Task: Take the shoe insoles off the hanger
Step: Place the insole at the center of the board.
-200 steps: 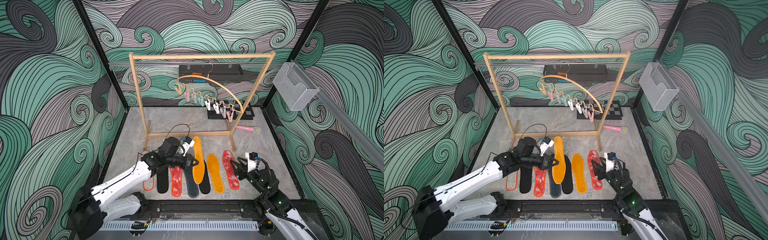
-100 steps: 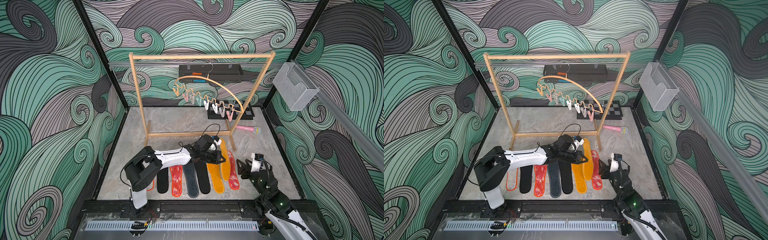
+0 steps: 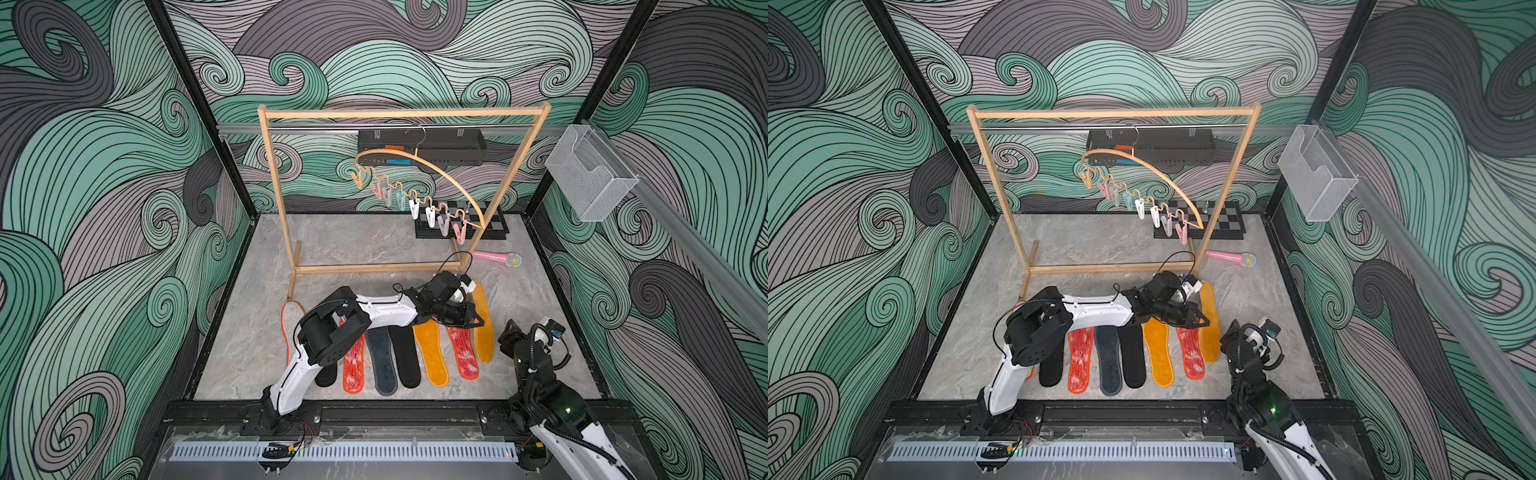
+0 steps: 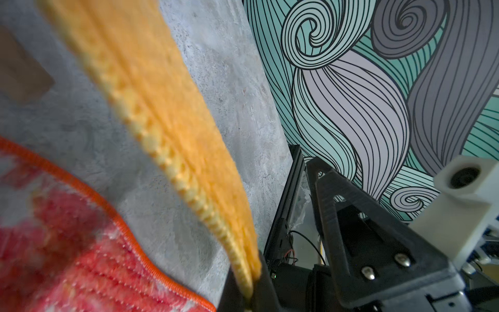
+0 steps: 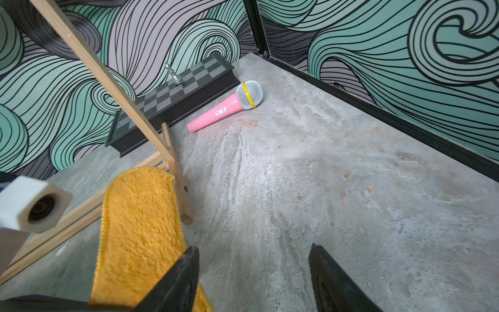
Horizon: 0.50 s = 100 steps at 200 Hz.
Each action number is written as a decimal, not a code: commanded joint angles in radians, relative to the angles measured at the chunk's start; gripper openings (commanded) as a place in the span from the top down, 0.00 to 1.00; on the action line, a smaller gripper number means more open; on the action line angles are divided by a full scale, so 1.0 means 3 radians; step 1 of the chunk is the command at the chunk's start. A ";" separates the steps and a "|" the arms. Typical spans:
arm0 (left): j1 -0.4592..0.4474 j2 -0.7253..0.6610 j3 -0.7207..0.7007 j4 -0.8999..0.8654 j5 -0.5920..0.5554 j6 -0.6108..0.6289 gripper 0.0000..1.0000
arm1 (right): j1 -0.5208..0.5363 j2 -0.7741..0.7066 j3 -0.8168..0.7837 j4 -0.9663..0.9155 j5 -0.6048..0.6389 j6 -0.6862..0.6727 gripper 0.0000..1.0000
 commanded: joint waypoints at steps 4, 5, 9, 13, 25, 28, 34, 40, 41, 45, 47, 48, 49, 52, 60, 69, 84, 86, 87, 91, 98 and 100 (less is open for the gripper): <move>-0.0019 0.0188 0.0268 0.0010 0.0141 -0.0055 1.00 | 0.0009 -0.0029 0.0070 -0.0184 0.0216 0.0202 0.33; -0.0022 0.0197 0.0279 0.0006 0.0141 -0.0055 1.00 | 0.0009 -0.0027 0.0070 -0.0185 0.0215 0.0203 0.33; -0.0024 0.0226 0.0299 -0.0003 0.0143 -0.0059 1.00 | 0.0009 -0.0024 0.0073 -0.0190 0.0213 0.0205 0.33; -0.0031 0.0252 0.0325 -0.0013 0.0144 -0.0060 1.00 | 0.0009 -0.0020 0.0071 -0.0193 0.0212 0.0204 0.33; -0.0044 0.0335 0.0403 -0.0050 0.0143 -0.0079 1.00 | 0.0009 -0.0027 0.0070 -0.0191 0.0210 0.0204 0.33; -0.0048 0.0358 0.0422 -0.0061 0.0145 -0.0090 1.00 | 0.0009 -0.0025 0.0070 -0.0189 0.0210 0.0204 0.33; -0.0052 0.0400 0.0451 -0.0075 0.0143 -0.0113 1.00 | 0.0009 -0.0023 0.0071 -0.0190 0.0210 0.0204 0.33; -0.0060 0.0441 0.0479 -0.0075 0.0140 -0.0130 1.00 | 0.0009 -0.0022 0.0070 -0.0192 0.0208 0.0204 0.33; -0.0064 0.0446 0.0479 -0.0075 0.0140 -0.0134 1.00 | 0.0009 -0.0023 0.0073 -0.0192 0.0206 0.0204 0.33; -0.0070 0.0475 0.0495 -0.0078 0.0139 -0.0141 1.00 | 0.0009 -0.0022 0.0071 -0.0189 0.0205 0.0204 0.33; -0.0076 0.0487 0.0502 -0.0077 0.0133 -0.0144 1.00 | 0.0007 -0.0020 0.0070 -0.0191 0.0205 0.0204 0.33; -0.0076 0.0490 0.0504 -0.0076 0.0129 -0.0146 1.00 | 0.0008 -0.0020 0.0070 -0.0189 0.0205 0.0204 0.33; -0.0079 0.0494 0.0507 -0.0075 0.0128 -0.0147 1.00 | 0.0009 -0.0022 0.0070 -0.0191 0.0205 0.0204 0.33; -0.0083 0.0516 0.0520 -0.0078 0.0122 -0.0151 1.00 | 0.0009 -0.0024 0.0070 -0.0189 0.0203 0.0204 0.33; -0.0095 0.0558 0.0556 -0.0093 0.0110 -0.0157 1.00 | 0.0009 -0.0023 0.0073 -0.0183 0.0199 0.0198 0.33; -0.0112 0.0613 0.0615 -0.0133 0.0109 -0.0150 1.00 | 0.0009 -0.0022 0.0072 -0.0183 0.0192 0.0193 0.33; -0.0133 0.0692 0.0738 -0.0307 0.0066 -0.0110 1.00 | 0.0009 -0.0023 0.0077 -0.0186 0.0176 0.0187 0.33; -0.0135 0.0700 0.0757 -0.0344 0.0058 -0.0103 1.00 | 0.0009 -0.0027 0.0078 -0.0183 0.0172 0.0184 0.33; -0.0134 0.0704 0.0767 -0.0355 0.0056 -0.0100 1.00 | 0.0009 -0.0026 0.0077 -0.0182 0.0170 0.0184 0.33; -0.0134 0.0727 0.0802 -0.0416 0.0045 -0.0081 1.00 | 0.0009 -0.0023 0.0078 -0.0185 0.0169 0.0183 0.32; -0.0143 0.0761 0.0846 -0.0475 0.0047 -0.0051 1.00 | 0.0007 -0.0027 0.0078 -0.0182 0.0164 0.0182 0.32; -0.0142 0.0767 0.0855 -0.0482 0.0055 -0.0048 1.00 | 0.0009 -0.0021 0.0077 -0.0185 0.0168 0.0179 0.32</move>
